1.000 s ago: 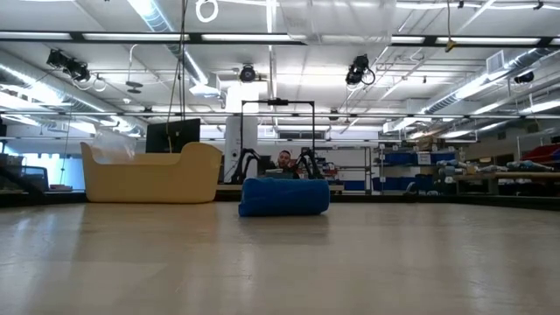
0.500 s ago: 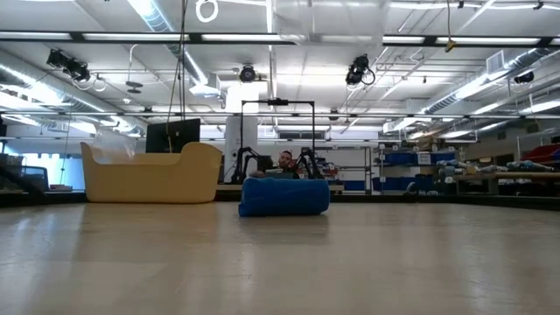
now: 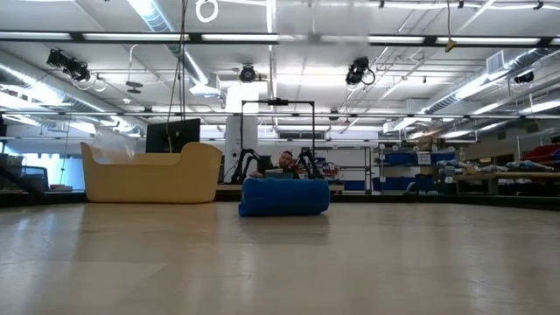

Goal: Roll bandage
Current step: Open the transparent zip bag

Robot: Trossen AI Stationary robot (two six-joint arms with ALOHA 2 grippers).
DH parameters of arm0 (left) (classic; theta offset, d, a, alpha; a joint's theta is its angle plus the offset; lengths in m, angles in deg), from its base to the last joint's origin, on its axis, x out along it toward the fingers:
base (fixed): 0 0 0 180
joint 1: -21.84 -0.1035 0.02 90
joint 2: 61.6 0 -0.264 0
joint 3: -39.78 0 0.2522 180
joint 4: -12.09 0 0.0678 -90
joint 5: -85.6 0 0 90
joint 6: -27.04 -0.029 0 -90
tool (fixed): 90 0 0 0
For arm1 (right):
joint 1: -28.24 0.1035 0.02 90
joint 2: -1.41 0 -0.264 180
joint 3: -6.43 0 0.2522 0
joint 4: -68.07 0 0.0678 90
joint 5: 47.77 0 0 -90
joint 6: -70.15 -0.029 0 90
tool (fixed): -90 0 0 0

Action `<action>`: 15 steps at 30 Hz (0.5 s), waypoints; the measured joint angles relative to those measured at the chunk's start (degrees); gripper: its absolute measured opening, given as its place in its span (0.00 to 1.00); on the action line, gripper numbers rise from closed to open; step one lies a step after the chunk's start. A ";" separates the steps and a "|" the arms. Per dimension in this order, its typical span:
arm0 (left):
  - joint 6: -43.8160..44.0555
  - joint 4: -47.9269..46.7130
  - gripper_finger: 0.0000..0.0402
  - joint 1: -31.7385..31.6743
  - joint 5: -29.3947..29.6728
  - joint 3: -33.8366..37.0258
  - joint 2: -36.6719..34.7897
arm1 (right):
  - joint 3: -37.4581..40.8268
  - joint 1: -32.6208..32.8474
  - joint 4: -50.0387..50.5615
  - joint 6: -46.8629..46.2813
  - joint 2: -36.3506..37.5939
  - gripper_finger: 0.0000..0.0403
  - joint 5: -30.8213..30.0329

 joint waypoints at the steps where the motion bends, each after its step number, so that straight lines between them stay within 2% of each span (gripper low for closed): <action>1: -0.04 -0.13 0.00 -0.06 0.38 -0.39 0.41 | -0.43 -0.06 0.53 0.18 -0.68 0.00 -0.09; 15: -0.18 0.80 0.00 -0.80 1.23 -0.74 1.05 | -2.07 -0.64 0.58 1.04 -2.76 0.00 0.98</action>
